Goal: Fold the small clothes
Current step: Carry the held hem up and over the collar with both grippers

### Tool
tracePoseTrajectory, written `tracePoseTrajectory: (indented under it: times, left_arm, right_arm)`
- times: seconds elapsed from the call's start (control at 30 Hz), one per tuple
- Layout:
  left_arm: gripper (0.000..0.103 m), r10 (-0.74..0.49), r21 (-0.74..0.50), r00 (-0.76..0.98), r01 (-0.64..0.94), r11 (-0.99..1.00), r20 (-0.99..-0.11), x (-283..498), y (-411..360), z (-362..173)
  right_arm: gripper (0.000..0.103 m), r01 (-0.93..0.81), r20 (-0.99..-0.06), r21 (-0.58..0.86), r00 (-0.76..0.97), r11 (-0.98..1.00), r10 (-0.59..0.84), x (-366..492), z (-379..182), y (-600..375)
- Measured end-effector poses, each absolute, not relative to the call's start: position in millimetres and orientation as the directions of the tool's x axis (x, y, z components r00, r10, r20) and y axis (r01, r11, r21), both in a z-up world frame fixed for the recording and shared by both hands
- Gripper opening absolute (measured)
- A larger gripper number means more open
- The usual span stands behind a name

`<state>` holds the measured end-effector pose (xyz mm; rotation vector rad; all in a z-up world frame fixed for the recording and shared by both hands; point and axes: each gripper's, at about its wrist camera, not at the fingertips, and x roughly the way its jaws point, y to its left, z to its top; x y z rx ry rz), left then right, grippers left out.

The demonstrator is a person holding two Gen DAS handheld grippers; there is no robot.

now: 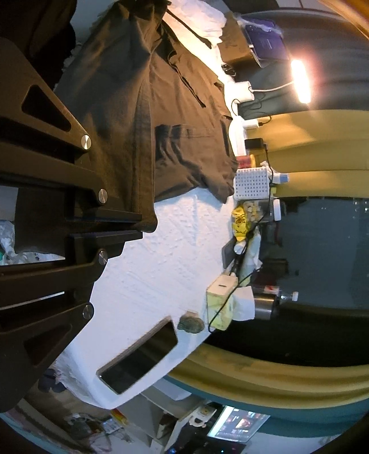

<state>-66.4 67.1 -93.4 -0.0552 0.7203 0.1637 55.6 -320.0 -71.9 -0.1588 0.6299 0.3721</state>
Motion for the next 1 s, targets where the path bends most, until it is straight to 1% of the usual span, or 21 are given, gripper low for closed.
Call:
tracePoseTrajectory:
  times: [0.37, 0.57, 0.7, 1.0]
  left_arm:
    - [0.003, 0.152, -0.028, 0.796, -0.207, 0.978, -0.586, -75.6, 74.2, -70.1]
    - [0.003, 0.163, -0.008, 0.81, -0.203, 0.979, -0.563, -64.6, 77.8, -58.7]
    - [0.003, 0.176, -0.004, 0.817, -0.213, 0.977, -0.549, -58.0, 81.9, -53.3]
    - [0.003, 0.188, -0.015, 0.825, -0.231, 0.973, -0.533, -41.4, 93.1, -43.3]
  right_arm:
    - [0.005, -0.396, -0.557, -0.004, 0.763, 0.918, 0.327, 55.9, -58.5, -321.1]
    - [0.005, -0.406, -0.525, 0.023, 0.773, 0.914, 0.356, 66.3, -47.7, -319.1]
    - [0.005, -0.419, -0.51, 0.072, 0.765, 0.905, 0.394, 78.3, -40.3, -317.5]
    - [0.005, -0.432, -0.489, 0.061, 0.773, 0.9, 0.405, 102.6, -22.5, -303.5]
